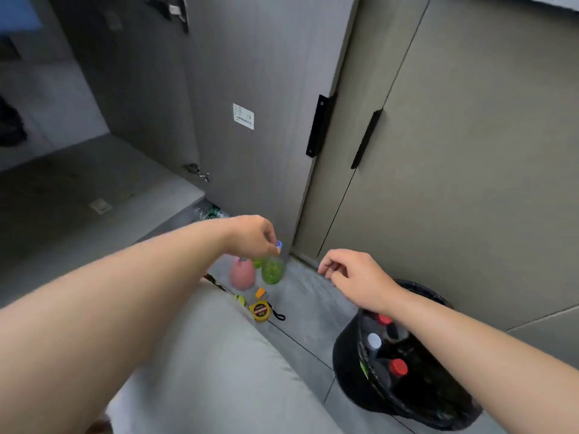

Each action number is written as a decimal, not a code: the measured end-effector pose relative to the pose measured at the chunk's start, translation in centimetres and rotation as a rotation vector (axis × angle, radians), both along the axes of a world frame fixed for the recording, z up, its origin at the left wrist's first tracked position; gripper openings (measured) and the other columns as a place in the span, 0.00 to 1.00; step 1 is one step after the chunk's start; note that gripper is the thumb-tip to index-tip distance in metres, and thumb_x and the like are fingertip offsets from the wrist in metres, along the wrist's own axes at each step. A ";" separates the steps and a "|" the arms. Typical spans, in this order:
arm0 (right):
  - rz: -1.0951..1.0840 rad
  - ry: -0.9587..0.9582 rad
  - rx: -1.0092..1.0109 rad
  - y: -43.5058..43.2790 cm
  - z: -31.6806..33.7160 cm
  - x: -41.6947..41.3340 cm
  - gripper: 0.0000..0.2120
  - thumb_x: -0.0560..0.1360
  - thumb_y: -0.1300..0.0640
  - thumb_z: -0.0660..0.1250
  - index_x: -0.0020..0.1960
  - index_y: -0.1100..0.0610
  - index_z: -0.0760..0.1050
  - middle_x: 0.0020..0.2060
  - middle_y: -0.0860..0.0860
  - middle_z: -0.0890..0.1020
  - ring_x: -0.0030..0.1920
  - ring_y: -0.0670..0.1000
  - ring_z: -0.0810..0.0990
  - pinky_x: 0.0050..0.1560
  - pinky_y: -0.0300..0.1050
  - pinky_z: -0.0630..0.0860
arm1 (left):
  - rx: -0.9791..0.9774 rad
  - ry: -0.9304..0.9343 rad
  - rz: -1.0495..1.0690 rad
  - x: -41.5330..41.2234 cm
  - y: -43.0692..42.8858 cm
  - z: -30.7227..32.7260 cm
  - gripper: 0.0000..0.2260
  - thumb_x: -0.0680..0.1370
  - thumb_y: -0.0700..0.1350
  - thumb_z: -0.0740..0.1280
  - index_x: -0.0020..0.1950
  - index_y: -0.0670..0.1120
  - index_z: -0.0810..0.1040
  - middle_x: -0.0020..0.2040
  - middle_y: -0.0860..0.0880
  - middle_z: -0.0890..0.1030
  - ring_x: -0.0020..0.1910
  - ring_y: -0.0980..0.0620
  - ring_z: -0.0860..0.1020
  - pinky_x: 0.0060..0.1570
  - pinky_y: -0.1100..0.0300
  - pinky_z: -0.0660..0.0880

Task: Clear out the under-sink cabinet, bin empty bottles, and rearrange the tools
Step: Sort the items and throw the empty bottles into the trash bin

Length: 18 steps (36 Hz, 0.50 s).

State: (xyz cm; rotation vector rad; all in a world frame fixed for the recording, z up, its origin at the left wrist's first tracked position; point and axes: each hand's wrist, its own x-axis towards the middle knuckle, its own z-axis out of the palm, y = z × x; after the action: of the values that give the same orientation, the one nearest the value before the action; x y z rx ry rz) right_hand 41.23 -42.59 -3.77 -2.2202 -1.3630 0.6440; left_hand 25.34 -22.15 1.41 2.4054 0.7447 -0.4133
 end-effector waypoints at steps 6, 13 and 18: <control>0.191 0.096 0.042 10.5 0.8 -4.1 0.14 0.72 0.67 0.62 0.46 0.52 0.81 0.44 0.48 0.81 0.44 0.46 0.80 0.48 0.40 0.76 | 0.039 -0.047 0.389 -8.4 9.6 -2.7 0.06 0.80 0.50 0.68 0.52 0.50 0.81 0.51 0.47 0.84 0.48 0.46 0.81 0.46 0.56 0.76; 0.318 0.191 -0.258 22.7 -5.8 -8.6 0.11 0.75 0.62 0.63 0.54 0.53 0.80 0.45 0.46 0.80 0.47 0.51 0.81 0.47 0.44 0.78 | -0.227 -0.226 0.932 -17.0 13.8 -11.5 0.07 0.81 0.45 0.67 0.48 0.43 0.82 0.47 0.44 0.83 0.47 0.43 0.81 0.50 0.52 0.78; 0.306 0.195 -0.466 29.7 -15.1 -11.6 0.17 0.76 0.53 0.68 0.64 0.50 0.72 0.54 0.51 0.79 0.54 0.53 0.79 0.45 0.41 0.72 | -0.455 -0.324 1.164 -19.1 14.0 -17.5 0.06 0.83 0.43 0.64 0.53 0.46 0.82 0.51 0.48 0.83 0.49 0.49 0.82 0.45 0.57 0.77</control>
State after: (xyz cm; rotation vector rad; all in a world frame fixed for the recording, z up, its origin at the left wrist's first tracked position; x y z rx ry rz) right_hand 29.60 -12.92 -18.85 -2.2183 -1.5862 1.3713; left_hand 6.25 -8.18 -16.05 1.2571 1.5042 0.2628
